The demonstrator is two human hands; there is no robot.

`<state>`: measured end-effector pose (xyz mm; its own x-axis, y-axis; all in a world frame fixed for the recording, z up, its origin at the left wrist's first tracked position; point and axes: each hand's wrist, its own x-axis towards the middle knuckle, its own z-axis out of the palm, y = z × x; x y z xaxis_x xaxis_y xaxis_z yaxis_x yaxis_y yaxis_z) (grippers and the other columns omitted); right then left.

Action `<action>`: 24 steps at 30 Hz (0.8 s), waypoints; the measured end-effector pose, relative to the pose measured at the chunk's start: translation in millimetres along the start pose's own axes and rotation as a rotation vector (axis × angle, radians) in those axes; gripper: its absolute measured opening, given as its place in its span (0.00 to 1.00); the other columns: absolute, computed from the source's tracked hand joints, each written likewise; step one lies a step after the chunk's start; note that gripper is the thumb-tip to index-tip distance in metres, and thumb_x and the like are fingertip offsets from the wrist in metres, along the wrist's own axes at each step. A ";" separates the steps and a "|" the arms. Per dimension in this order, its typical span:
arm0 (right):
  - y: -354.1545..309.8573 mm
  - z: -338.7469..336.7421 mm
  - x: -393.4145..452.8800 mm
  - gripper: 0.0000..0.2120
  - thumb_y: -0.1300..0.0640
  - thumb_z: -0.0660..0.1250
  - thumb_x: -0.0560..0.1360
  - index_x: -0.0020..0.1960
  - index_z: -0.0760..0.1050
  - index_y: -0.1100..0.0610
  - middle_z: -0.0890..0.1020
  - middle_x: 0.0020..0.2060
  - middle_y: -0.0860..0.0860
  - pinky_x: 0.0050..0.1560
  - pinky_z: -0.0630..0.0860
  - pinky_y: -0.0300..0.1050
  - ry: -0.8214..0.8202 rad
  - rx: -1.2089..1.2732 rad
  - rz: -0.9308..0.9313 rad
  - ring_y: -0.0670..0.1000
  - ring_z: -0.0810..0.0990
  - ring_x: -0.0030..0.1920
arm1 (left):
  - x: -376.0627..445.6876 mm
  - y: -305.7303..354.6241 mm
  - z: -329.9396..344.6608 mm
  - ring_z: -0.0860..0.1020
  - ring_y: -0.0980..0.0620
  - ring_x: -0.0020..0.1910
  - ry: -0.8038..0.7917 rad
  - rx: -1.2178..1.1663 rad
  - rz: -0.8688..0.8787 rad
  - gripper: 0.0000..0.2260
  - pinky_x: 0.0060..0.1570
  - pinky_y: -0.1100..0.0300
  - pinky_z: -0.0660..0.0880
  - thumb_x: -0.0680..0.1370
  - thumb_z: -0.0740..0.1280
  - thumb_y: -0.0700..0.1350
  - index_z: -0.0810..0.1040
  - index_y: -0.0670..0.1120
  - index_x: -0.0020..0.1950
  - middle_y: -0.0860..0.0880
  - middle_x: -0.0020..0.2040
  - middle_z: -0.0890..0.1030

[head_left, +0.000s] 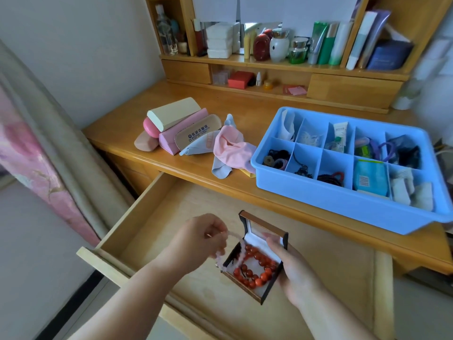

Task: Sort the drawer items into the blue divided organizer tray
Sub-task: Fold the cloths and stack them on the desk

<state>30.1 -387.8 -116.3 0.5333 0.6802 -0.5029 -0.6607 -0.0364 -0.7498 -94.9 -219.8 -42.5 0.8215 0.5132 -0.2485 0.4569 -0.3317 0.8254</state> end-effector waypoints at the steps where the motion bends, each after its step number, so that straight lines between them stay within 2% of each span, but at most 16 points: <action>1: 0.4 0.5 -1.2 0.14 0.47 0.71 0.68 0.52 0.83 0.51 0.85 0.50 0.54 0.47 0.78 0.47 0.014 0.016 0.000 0.54 0.84 0.50 | -2.9 9.4 4.2 0.82 0.53 0.34 -0.052 -0.073 -0.018 0.04 0.36 0.59 0.80 0.77 0.66 0.41 0.78 0.48 0.44 0.49 0.35 0.84; 4: -0.5 1.5 -5.9 0.13 0.49 0.70 0.70 0.51 0.83 0.54 0.85 0.47 0.54 0.42 0.80 0.45 0.003 0.048 -0.003 0.54 0.85 0.48 | -9.4 25.7 25.5 0.82 0.51 0.33 -0.094 -0.215 -0.061 0.04 0.37 0.57 0.81 0.76 0.67 0.39 0.79 0.47 0.43 0.48 0.34 0.84; 6: -1.1 1.6 -9.6 0.12 0.49 0.69 0.70 0.48 0.84 0.55 0.86 0.45 0.52 0.36 0.80 0.42 -0.004 0.064 -0.008 0.51 0.85 0.44 | -10.1 29.1 40.7 0.81 0.53 0.31 -0.088 -0.285 -0.084 0.04 0.33 0.61 0.79 0.77 0.66 0.38 0.78 0.44 0.43 0.48 0.32 0.83; 8: -0.7 0.3 -12.2 0.12 0.48 0.69 0.69 0.47 0.84 0.54 0.86 0.46 0.52 0.40 0.80 0.44 -0.012 0.060 -0.021 0.51 0.85 0.45 | -8.9 28.8 51.6 0.79 0.57 0.30 -0.056 -0.156 -0.074 0.03 0.31 0.67 0.76 0.77 0.66 0.41 0.78 0.45 0.43 0.49 0.32 0.83; 9: -0.6 -0.6 -13.3 0.13 0.48 0.69 0.68 0.48 0.84 0.54 0.85 0.47 0.54 0.45 0.79 0.47 -0.019 0.055 -0.027 0.53 0.85 0.48 | -8.2 26.2 54.1 0.79 0.58 0.32 -0.008 0.046 -0.024 0.04 0.31 0.68 0.74 0.77 0.65 0.44 0.78 0.46 0.45 0.51 0.35 0.83; 11: -2.1 -2.1 -16.2 0.14 0.46 0.71 0.67 0.48 0.83 0.53 0.84 0.50 0.57 0.52 0.77 0.51 -0.031 0.044 -0.032 0.57 0.83 0.51 | -11.5 19.6 55.3 0.78 0.57 0.40 0.161 0.429 0.131 0.05 0.37 0.66 0.74 0.77 0.64 0.45 0.78 0.50 0.50 0.56 0.44 0.80; 13: -4.8 -3.1 -18.7 0.15 0.45 0.72 0.66 0.49 0.83 0.52 0.84 0.50 0.58 0.51 0.77 0.51 -0.050 0.029 -0.035 0.58 0.83 0.51 | -18.9 19.0 56.7 0.77 0.59 0.44 0.263 0.447 0.342 0.07 0.42 0.64 0.75 0.77 0.65 0.44 0.79 0.51 0.54 0.58 0.49 0.78; 15: -7.5 -3.3 -20.1 0.18 0.45 0.73 0.65 0.51 0.82 0.52 0.84 0.50 0.59 0.47 0.78 0.49 -0.064 0.045 -0.035 0.57 0.83 0.51 | -27.0 20.3 61.6 0.76 0.62 0.50 0.155 0.337 0.513 0.09 0.49 0.66 0.74 0.76 0.66 0.46 0.80 0.50 0.55 0.58 0.53 0.78; 16: -8.5 -3.0 -20.8 0.19 0.45 0.73 0.65 0.52 0.82 0.52 0.84 0.50 0.58 0.45 0.79 0.47 -0.071 0.053 -0.035 0.56 0.84 0.51 | -30.1 20.2 65.9 0.74 0.62 0.57 0.054 0.331 0.560 0.12 0.56 0.66 0.71 0.75 0.65 0.47 0.79 0.50 0.58 0.57 0.58 0.77; 18: -10.4 -1.9 -22.5 0.20 0.44 0.73 0.64 0.53 0.82 0.51 0.84 0.50 0.56 0.42 0.80 0.44 -0.088 0.058 -0.027 0.54 0.84 0.51 | -33.6 15.0 74.0 0.63 0.59 0.71 -0.092 0.460 0.634 0.20 0.70 0.63 0.60 0.77 0.64 0.50 0.73 0.51 0.69 0.54 0.71 0.69; 20: -12.8 -0.6 -24.8 0.18 0.45 0.71 0.66 0.53 0.82 0.51 0.84 0.51 0.55 0.42 0.80 0.41 -0.100 0.062 -0.013 0.53 0.84 0.52 | -34.0 9.5 77.7 0.56 0.58 0.75 -0.095 0.620 0.659 0.22 0.74 0.60 0.51 0.79 0.59 0.53 0.66 0.51 0.74 0.55 0.75 0.62; 23: -16.1 1.4 -28.4 0.18 0.46 0.71 0.66 0.53 0.83 0.52 0.85 0.50 0.55 0.39 0.79 0.40 -0.117 0.075 -0.017 0.51 0.85 0.46 | -33.7 12.8 74.6 0.62 0.56 0.72 0.004 0.628 0.621 0.19 0.72 0.58 0.56 0.80 0.58 0.52 0.71 0.51 0.70 0.55 0.72 0.67; 24: -17.4 2.2 -30.0 0.18 0.46 0.71 0.66 0.53 0.83 0.52 0.85 0.49 0.55 0.37 0.79 0.39 -0.122 0.086 -0.022 0.49 0.85 0.43 | -33.7 14.3 73.3 0.62 0.56 0.72 0.025 0.671 0.617 0.18 0.73 0.58 0.55 0.80 0.58 0.52 0.71 0.52 0.69 0.56 0.71 0.67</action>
<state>24.4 -406.0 -87.3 0.4834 0.7642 -0.4270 -0.6951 0.0385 -0.7179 -91.1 -299.9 -59.5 0.9819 0.1063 0.1568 0.0478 -0.9400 0.3378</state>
